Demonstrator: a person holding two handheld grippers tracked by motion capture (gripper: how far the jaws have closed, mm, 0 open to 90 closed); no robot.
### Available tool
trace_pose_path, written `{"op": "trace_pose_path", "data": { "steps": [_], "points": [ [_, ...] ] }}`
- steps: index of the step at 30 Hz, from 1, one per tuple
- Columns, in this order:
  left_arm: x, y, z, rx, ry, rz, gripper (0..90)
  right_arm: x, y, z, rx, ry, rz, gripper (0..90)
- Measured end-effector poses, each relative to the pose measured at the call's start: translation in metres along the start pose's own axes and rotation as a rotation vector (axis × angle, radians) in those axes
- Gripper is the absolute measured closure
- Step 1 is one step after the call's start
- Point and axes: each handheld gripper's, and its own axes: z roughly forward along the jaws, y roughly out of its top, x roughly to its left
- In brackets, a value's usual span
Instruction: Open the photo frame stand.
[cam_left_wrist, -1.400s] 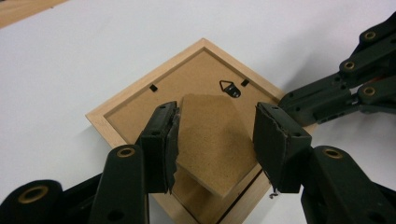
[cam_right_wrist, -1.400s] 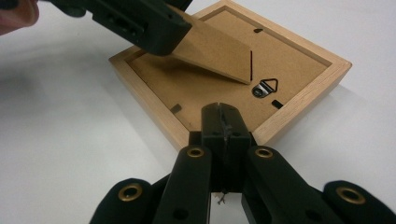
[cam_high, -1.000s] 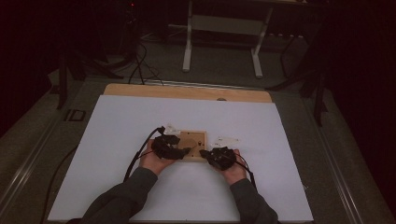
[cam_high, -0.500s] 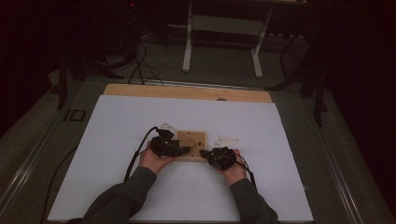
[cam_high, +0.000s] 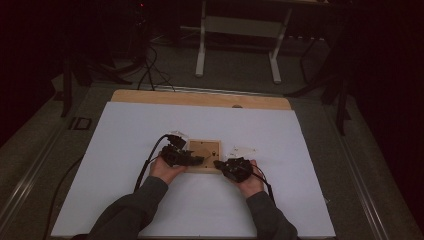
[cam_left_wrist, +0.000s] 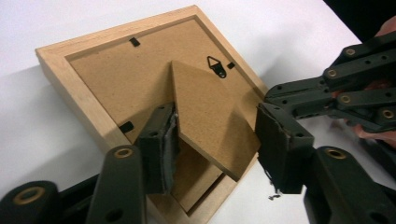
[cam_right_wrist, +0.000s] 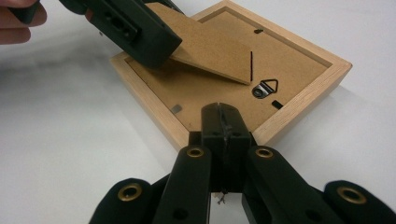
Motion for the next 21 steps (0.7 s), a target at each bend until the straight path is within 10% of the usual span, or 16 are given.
{"op": "trace_pose_path", "data": {
  "steps": [8, 21],
  "points": [
    [0.002, 0.001, 0.001, 0.029, -0.004, -0.014, 53.8, 0.0, 0.0, 0.0, 0.002, -0.001, -0.004, 90.0],
    [-0.007, -0.001, 0.0, 0.014, 0.048, 0.08, 54.8, -0.01, 0.006, -0.014, -0.014, -0.046, 0.015, 90.0]
  ]
}}
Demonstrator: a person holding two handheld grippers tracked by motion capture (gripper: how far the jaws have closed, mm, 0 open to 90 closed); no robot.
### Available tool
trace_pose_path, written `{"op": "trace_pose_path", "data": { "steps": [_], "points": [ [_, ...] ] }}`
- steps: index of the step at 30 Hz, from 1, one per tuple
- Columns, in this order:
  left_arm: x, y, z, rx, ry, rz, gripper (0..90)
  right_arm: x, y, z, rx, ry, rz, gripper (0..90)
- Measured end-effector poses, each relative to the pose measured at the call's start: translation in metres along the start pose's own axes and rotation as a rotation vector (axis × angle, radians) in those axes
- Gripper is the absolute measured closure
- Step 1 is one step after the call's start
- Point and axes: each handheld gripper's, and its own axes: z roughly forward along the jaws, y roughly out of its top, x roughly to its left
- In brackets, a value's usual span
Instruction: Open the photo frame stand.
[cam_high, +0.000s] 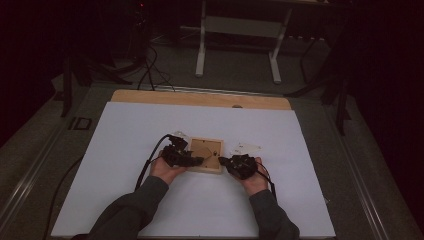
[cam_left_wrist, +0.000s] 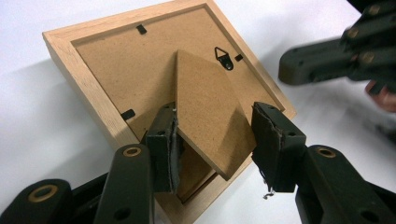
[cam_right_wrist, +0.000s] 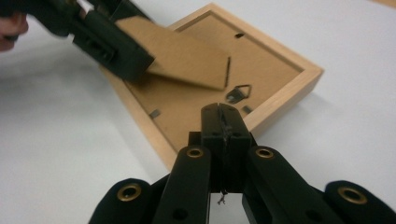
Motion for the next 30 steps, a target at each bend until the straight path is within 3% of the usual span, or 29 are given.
{"op": "trace_pose_path", "data": {
  "steps": [4, 9, 16, 26, 30],
  "points": [
    [-0.002, -0.001, 0.0, -0.008, 0.008, 0.029, 54.9, -0.003, 0.003, -0.005, -0.009, -0.004, 0.008, 88.8],
    [-0.006, -0.002, -0.002, -0.013, 0.026, 0.068, 55.0, -0.006, 0.003, -0.005, 0.006, -0.011, 0.016, 81.2],
    [-0.01, -0.004, -0.004, -0.028, 0.038, 0.119, 55.2, -0.016, 0.006, -0.007, -0.002, 0.014, 0.092, 72.1],
    [-0.014, -0.009, -0.006, -0.063, 0.052, 0.167, 55.2, -0.025, 0.01, -0.005, -0.003, 0.015, 0.131, 63.6],
    [-0.017, -0.013, -0.007, -0.081, 0.065, 0.19, 55.2, -0.028, 0.011, -0.005, -0.011, 0.04, 0.139, 57.8]
  ]
}}
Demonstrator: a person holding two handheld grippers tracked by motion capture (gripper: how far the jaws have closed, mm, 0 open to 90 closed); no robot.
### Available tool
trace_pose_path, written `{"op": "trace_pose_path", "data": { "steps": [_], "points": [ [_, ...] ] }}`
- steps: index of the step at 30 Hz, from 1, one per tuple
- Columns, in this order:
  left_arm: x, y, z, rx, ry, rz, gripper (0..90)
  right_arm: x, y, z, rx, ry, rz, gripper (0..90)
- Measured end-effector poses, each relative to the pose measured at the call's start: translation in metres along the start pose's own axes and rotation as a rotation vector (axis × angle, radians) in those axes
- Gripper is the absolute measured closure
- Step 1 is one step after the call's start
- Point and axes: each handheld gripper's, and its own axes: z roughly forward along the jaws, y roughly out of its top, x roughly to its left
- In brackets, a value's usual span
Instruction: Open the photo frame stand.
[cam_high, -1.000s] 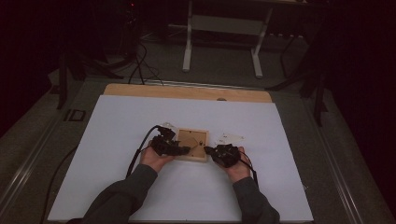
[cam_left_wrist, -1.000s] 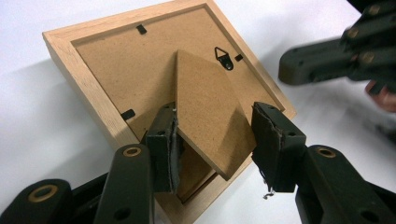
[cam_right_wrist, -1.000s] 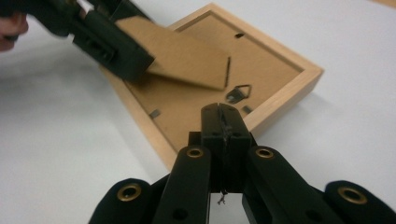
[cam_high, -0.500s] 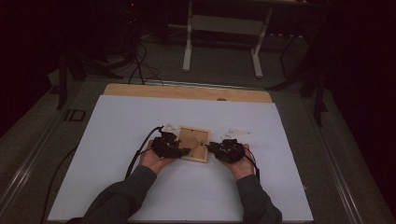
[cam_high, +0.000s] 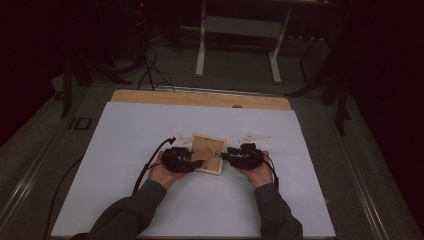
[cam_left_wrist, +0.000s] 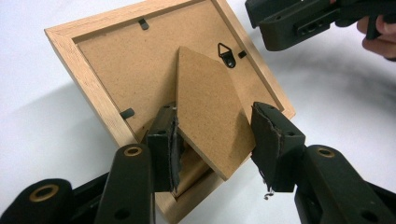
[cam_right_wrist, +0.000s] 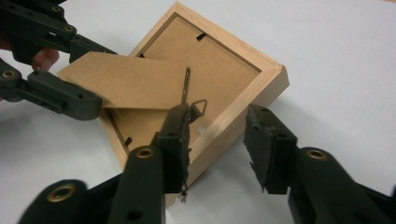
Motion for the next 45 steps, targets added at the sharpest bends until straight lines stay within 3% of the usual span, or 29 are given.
{"op": "trace_pose_path", "data": {
  "steps": [9, 15, 19, 24, 31, 36, 40, 45],
  "points": [
    [-0.005, -0.006, -0.002, -0.033, 0.022, 0.038, 55.2, -0.003, 0.006, 0.003, 0.008, -0.004, 0.017, 40.9],
    [-0.009, -0.01, -0.004, -0.063, 0.034, 0.056, 55.2, -0.006, 0.007, 0.008, 0.017, 0.004, 0.043, 35.3],
    [-0.011, -0.014, -0.005, -0.08, 0.041, 0.078, 55.1, -0.01, 0.007, 0.01, 0.017, 0.015, 0.077, 35.3],
    [-0.013, -0.016, -0.007, -0.099, 0.045, 0.11, 55.1, -0.015, 0.007, 0.013, 0.009, 0.073, 0.114, 37.2],
    [-0.014, -0.016, -0.009, -0.126, 0.024, 0.133, 55.2, -0.016, 0.008, 0.02, 0.004, 0.116, 0.152, 40.4],
    [-0.015, -0.016, -0.009, -0.127, 0.025, 0.145, 55.4, -0.012, 0.009, 0.02, 0.011, 0.1, 0.135, 42.1],
    [-0.016, -0.016, -0.007, -0.115, 0.055, 0.166, 55.8, -0.011, 0.01, 0.015, -0.015, 0.077, 0.125, 46.9],
    [-0.016, -0.016, -0.003, -0.106, 0.067, 0.166, 57.1, -0.007, 0.012, 0.011, -0.045, 0.03, 0.07, 50.2]
  ]
}}
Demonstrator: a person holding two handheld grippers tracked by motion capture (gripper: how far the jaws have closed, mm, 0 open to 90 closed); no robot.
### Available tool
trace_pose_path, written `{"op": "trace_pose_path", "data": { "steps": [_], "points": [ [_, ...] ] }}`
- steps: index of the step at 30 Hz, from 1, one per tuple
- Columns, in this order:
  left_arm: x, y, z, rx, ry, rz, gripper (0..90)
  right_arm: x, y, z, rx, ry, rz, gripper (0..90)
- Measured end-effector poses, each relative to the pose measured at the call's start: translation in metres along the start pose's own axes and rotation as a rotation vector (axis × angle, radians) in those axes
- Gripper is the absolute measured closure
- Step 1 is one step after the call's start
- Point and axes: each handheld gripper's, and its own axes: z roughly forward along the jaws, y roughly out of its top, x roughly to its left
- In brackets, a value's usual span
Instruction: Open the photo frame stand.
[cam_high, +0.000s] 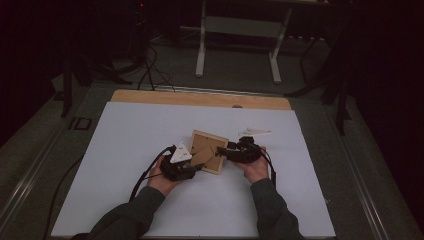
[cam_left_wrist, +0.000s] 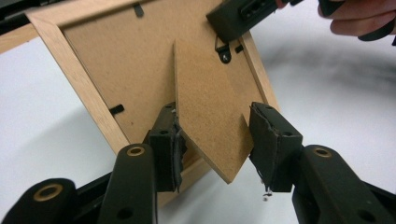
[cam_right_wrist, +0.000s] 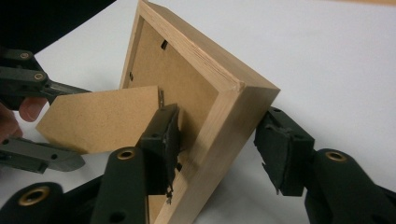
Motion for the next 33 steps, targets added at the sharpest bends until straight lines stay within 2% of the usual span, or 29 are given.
{"op": "trace_pose_path", "data": {
  "steps": [4, 6, 13, 19, 22, 28, 33],
  "points": [
    [0.0, -0.001, 0.004, 0.009, 0.007, -0.001, 58.5, 0.005, 0.002, -0.002, -0.027, -0.036, -0.042, 52.5],
    [0.001, -0.001, 0.006, 0.014, 0.01, -0.003, 59.1, 0.005, 0.002, -0.004, -0.041, -0.046, -0.04, 56.9],
    [0.007, -0.003, 0.007, 0.017, -0.005, -0.029, 60.0, 0.007, 0.003, -0.006, -0.06, -0.06, -0.063, 58.3],
    [0.013, 0.0, 0.002, -0.031, -0.032, -0.081, 59.7, 0.012, 0.003, -0.008, -0.065, -0.066, -0.104, 58.8],
    [0.016, 0.004, 0.001, -0.033, -0.035, -0.091, 60.0, 0.014, 0.004, -0.008, -0.067, -0.071, -0.128, 59.1],
    [0.017, 0.008, 0.002, -0.021, -0.036, -0.106, 67.0, 0.018, 0.003, -0.009, -0.079, -0.076, -0.152, 59.2],
    [0.019, 0.009, 0.004, -0.022, -0.024, -0.114, 73.8, 0.024, 0.003, -0.01, -0.093, -0.106, -0.194, 59.2]
  ]
}}
